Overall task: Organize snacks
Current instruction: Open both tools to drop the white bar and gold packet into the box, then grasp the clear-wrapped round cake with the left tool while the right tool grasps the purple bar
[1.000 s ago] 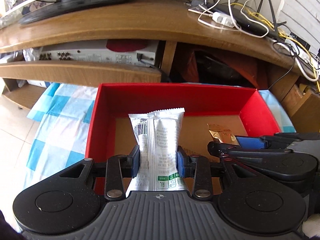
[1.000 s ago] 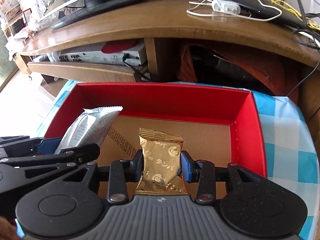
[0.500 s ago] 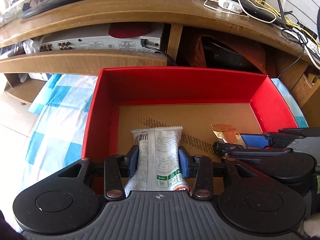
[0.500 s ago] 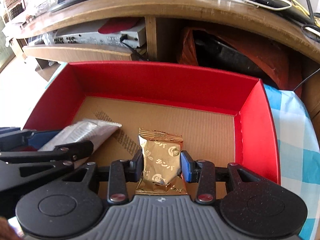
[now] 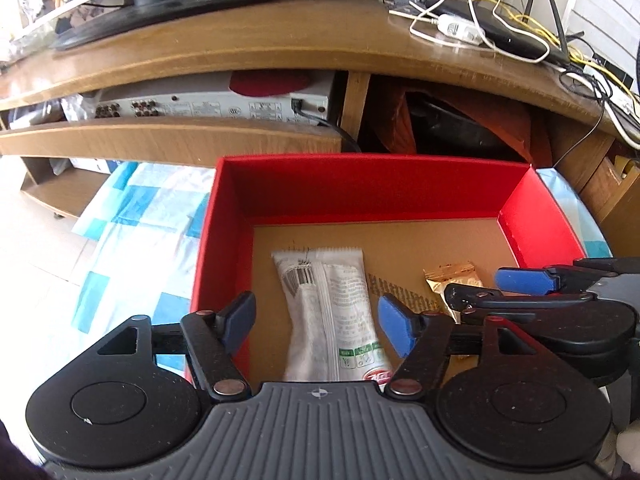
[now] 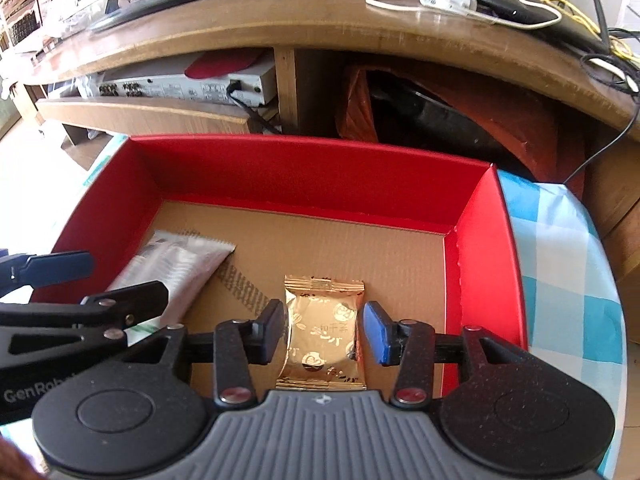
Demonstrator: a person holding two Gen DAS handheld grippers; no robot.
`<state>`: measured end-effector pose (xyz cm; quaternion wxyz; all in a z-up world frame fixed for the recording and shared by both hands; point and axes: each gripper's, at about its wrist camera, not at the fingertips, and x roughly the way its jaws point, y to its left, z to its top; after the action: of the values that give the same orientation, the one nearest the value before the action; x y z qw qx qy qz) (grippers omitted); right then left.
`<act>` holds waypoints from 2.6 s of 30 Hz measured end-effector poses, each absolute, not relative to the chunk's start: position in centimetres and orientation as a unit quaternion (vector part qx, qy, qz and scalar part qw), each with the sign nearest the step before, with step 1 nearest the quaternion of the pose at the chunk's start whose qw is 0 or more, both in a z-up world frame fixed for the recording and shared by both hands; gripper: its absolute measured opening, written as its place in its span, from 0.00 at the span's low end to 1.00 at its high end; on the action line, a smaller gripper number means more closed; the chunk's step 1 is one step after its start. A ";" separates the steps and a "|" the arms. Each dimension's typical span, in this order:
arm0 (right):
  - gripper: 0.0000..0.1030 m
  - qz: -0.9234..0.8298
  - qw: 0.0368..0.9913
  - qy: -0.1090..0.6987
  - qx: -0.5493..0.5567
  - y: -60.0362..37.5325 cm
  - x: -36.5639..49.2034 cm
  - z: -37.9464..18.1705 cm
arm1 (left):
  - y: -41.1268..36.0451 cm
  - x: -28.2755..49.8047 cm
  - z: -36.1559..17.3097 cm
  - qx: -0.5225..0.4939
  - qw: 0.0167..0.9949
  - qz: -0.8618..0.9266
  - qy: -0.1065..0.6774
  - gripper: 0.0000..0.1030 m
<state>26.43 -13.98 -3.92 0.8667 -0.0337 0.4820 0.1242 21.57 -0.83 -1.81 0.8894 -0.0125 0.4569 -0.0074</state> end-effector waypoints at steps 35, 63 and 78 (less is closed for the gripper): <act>0.61 0.155 0.867 0.474 -0.013 -15.6 13.3 1.0 | 1.6 11.8 1.1 -0.037 0.884 -0.055 0.463 0.86; 0.63 0.109 0.845 0.522 0.034 -21.0 12.3 -0.7 | 1.3 13.4 -3.8 -0.043 0.831 -0.048 0.553 0.76; 0.83 0.099 0.821 0.562 0.028 -20.3 11.1 -4.6 | 1.5 11.1 -1.9 -0.063 0.834 -0.078 0.542 0.63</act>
<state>11.08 -20.35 -4.61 0.8209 0.0285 0.5616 0.0990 11.13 1.50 -1.92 0.8343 -0.0632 0.5421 -0.0780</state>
